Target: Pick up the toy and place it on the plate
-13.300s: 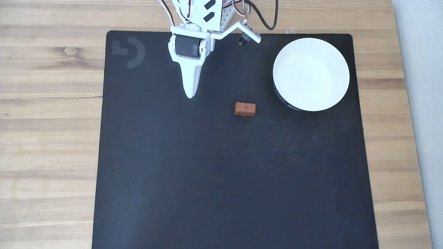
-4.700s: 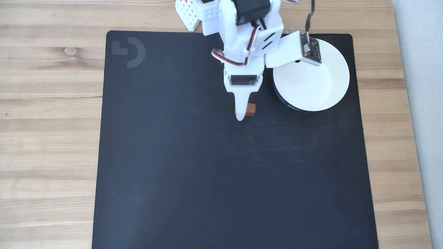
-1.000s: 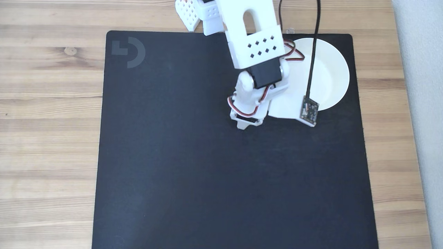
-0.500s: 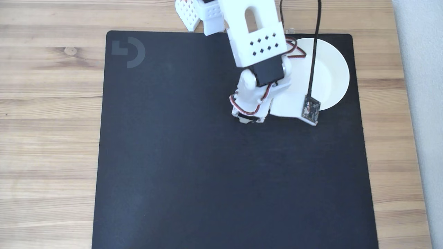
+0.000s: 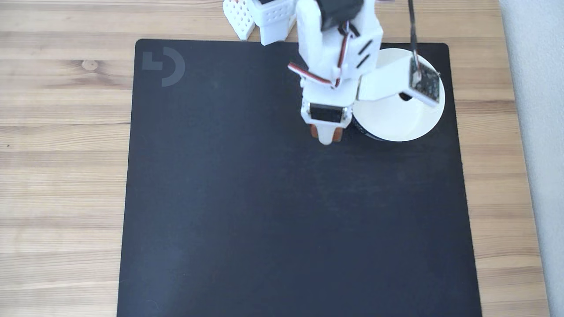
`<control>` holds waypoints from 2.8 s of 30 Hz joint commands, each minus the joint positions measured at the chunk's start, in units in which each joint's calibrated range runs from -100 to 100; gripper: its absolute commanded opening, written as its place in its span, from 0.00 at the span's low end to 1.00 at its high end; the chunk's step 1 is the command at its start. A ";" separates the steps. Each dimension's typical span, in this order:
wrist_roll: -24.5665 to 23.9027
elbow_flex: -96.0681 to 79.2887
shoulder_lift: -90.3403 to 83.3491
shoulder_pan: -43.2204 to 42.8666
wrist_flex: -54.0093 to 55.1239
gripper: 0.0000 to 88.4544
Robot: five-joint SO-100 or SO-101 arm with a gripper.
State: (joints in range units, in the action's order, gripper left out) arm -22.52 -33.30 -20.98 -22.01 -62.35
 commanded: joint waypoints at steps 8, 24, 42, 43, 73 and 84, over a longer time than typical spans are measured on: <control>-3.10 -29.29 -25.91 -6.97 31.78 0.03; -9.52 -59.49 -42.42 -22.53 59.81 0.03; -15.53 -66.61 -51.42 -28.05 53.29 0.35; -15.53 -66.61 -51.84 -28.22 53.20 0.36; -15.68 -66.25 -78.52 -3.29 31.86 0.03; -6.34 -66.25 -78.52 20.88 20.69 0.03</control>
State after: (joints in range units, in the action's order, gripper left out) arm -34.67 -99.15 -98.67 -7.45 -39.05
